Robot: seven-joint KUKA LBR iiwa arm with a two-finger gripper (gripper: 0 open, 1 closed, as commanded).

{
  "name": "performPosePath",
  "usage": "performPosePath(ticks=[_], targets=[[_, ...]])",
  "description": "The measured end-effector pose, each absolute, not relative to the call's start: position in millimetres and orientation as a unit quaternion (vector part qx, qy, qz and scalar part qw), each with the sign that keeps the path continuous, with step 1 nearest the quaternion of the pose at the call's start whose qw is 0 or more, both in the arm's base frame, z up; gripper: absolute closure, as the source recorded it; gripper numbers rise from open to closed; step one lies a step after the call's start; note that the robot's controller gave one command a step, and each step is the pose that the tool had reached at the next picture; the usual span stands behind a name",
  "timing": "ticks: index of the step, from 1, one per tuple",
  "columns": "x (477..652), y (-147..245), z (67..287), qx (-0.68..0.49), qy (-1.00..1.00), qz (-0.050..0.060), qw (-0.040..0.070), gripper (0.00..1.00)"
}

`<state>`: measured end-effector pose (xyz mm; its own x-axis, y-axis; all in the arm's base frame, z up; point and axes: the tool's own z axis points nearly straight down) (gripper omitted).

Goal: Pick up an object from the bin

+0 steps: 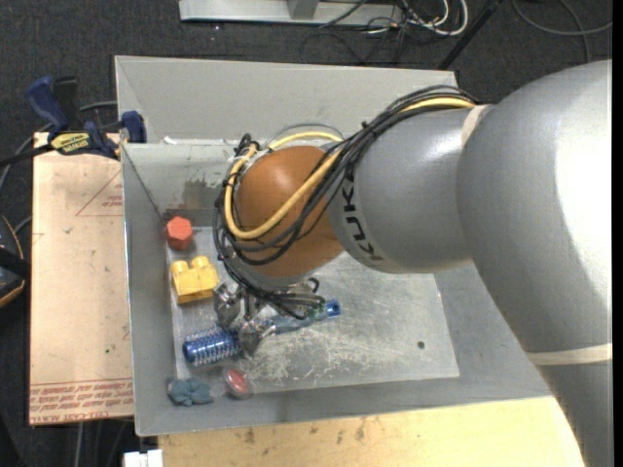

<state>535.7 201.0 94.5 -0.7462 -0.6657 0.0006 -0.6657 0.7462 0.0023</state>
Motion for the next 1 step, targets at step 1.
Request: performPosePath(ticks=[1], targets=[[519.5, 193.2, 266.1, 0.458, -0.889, 0.0, -0.005, 1.0]])
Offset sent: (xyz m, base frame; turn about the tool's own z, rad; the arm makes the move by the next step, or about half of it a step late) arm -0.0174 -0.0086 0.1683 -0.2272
